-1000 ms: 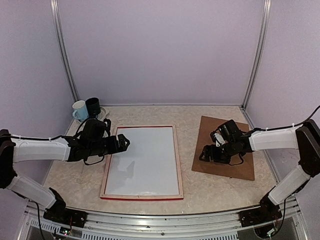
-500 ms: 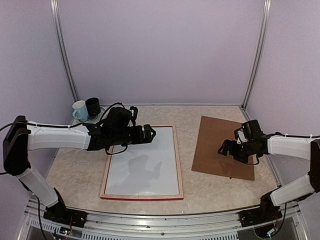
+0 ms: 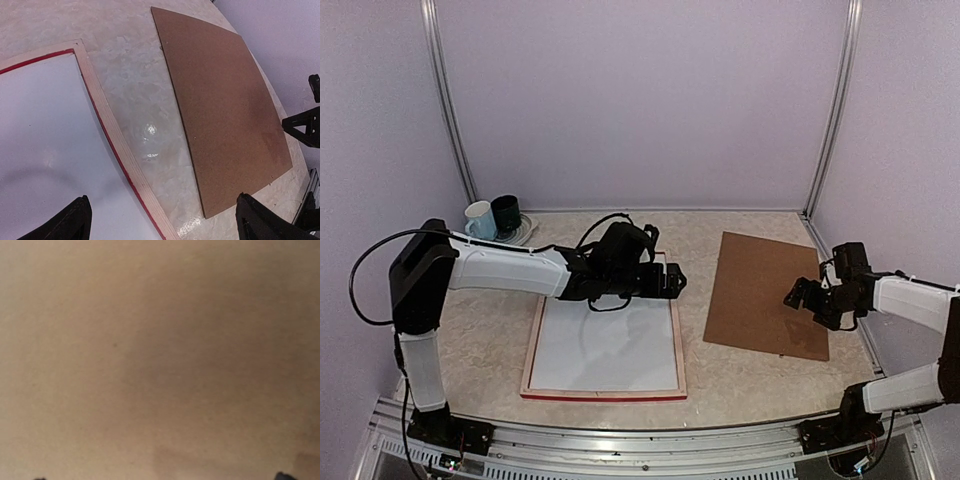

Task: Put the photo into the frame
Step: Pick up the backboard from the center of the board.

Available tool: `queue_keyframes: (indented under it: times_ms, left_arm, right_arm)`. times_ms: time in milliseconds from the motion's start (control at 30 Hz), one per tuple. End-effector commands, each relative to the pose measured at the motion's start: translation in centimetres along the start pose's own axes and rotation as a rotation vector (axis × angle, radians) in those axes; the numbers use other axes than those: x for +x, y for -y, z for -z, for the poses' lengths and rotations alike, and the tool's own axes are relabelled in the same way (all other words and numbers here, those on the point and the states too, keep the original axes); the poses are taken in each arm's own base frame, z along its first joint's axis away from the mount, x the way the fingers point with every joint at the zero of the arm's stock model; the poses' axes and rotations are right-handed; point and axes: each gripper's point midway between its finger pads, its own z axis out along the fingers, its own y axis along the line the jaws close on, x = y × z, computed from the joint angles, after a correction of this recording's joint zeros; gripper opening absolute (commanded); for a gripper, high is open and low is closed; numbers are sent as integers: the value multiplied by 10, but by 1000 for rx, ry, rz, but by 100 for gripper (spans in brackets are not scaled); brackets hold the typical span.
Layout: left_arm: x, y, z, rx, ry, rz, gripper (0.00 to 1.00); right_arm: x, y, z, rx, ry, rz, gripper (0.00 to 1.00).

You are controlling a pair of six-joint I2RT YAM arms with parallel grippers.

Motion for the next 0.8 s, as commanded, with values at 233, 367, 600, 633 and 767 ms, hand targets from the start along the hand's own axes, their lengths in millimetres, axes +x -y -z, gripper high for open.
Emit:
queue_keyframes:
  times_ms: [233,367,600,633,767]
  left_arm:
    - [44,21,-48,32,-110,-46,99]
    - [47,28,-57,41,-118,-48,99]
    - [47,39,-68,54,-121,-52,99]
    - [47,40,-69,54,-122,-52,99]
    - [49,43,-72,45,-122,-59,99]
  right_arm:
    - [-12,35,9,128,66,-122,99]
    - [-12,48,6,169,72,-159,99]
    - [-11,59,4,202,82,-184,98]
    - [-12,60,5,206,84,-185,98]
    - [-13,62,8,213,98,-189,98]
